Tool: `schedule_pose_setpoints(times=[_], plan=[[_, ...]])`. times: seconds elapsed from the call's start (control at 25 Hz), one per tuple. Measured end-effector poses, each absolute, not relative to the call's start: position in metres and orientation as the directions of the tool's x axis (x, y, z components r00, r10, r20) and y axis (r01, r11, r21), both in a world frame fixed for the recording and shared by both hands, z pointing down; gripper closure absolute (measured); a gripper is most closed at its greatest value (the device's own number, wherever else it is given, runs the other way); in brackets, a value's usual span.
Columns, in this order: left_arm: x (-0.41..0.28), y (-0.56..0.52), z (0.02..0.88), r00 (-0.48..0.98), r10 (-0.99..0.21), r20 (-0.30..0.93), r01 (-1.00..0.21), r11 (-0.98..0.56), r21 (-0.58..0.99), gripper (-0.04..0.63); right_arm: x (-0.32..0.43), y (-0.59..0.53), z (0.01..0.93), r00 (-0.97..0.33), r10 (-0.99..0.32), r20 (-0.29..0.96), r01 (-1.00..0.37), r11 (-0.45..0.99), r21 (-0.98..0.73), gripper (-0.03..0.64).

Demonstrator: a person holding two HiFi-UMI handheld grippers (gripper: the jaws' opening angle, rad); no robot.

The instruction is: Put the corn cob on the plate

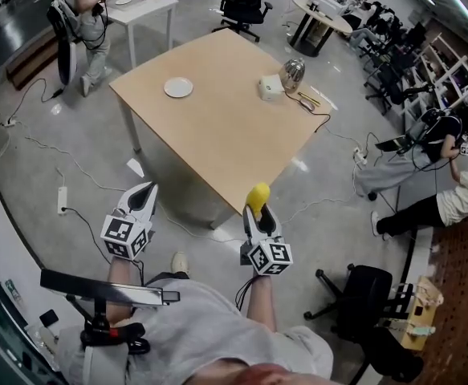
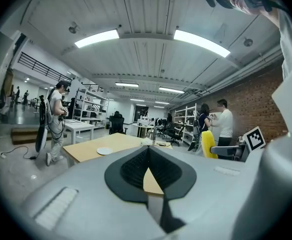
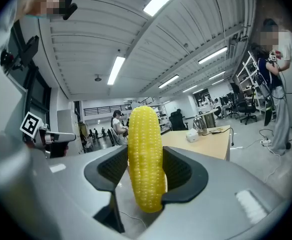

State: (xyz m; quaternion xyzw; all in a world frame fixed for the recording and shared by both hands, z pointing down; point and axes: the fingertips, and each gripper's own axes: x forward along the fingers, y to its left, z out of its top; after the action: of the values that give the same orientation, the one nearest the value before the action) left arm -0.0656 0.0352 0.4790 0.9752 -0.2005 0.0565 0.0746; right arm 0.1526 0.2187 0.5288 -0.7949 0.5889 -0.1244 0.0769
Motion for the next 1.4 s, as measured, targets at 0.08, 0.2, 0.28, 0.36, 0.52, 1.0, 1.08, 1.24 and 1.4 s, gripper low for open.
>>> schedule_pose_setpoints(times=[0.08,0.2,0.28,0.36,0.52,1.0,1.08,1.24,1.4], plan=[[-0.063,0.021,0.476,0.913,-0.388,0.129,-0.403,-0.907,0.121,0.575,0.156,0.205,0.526,0.275,-0.956,0.102,-0.919,-0.292,-0.264,0.393],[-0.061,0.001,0.470,0.911,-0.396,0.113,-0.408,-0.905,0.118,0.575,0.161,0.183,0.519,0.270,-0.959,0.087,-0.924,-0.284,-0.255,0.393],[-0.062,-0.011,0.468,0.910,-0.400,0.105,-0.411,-0.904,0.117,0.575,0.162,0.170,0.516,0.267,-0.960,0.079,-0.928,-0.279,-0.247,0.393],[-0.065,-0.022,0.466,0.908,-0.407,0.098,-0.417,-0.901,0.120,0.575,0.163,0.159,0.513,0.264,-0.962,0.074,-0.931,-0.274,-0.240,0.393],[-0.070,-0.038,0.462,0.901,-0.426,0.080,-0.433,-0.893,0.125,0.575,0.167,0.140,0.504,0.260,-0.963,0.066,-0.936,-0.268,-0.229,0.394],[-0.078,-0.072,0.456,0.861,-0.504,0.065,-0.508,-0.851,0.135,0.575,0.183,0.083,0.485,0.178,-0.983,0.049,-0.967,-0.184,-0.179,0.394],[-0.083,-0.081,0.458,0.849,-0.525,0.068,-0.529,-0.838,0.134,0.575,0.184,0.068,0.484,0.160,-0.986,0.050,-0.971,-0.166,-0.172,0.394],[-0.090,-0.102,0.461,0.818,-0.571,0.063,-0.574,-0.807,0.137,0.575,0.188,0.034,0.486,0.119,-0.992,0.047,-0.981,-0.125,-0.151,0.393],[-0.087,-0.127,0.465,0.796,-0.602,0.069,-0.605,-0.786,0.127,0.575,0.201,0.000,0.491,0.095,-0.995,0.041,-0.983,-0.100,-0.155,0.393]])
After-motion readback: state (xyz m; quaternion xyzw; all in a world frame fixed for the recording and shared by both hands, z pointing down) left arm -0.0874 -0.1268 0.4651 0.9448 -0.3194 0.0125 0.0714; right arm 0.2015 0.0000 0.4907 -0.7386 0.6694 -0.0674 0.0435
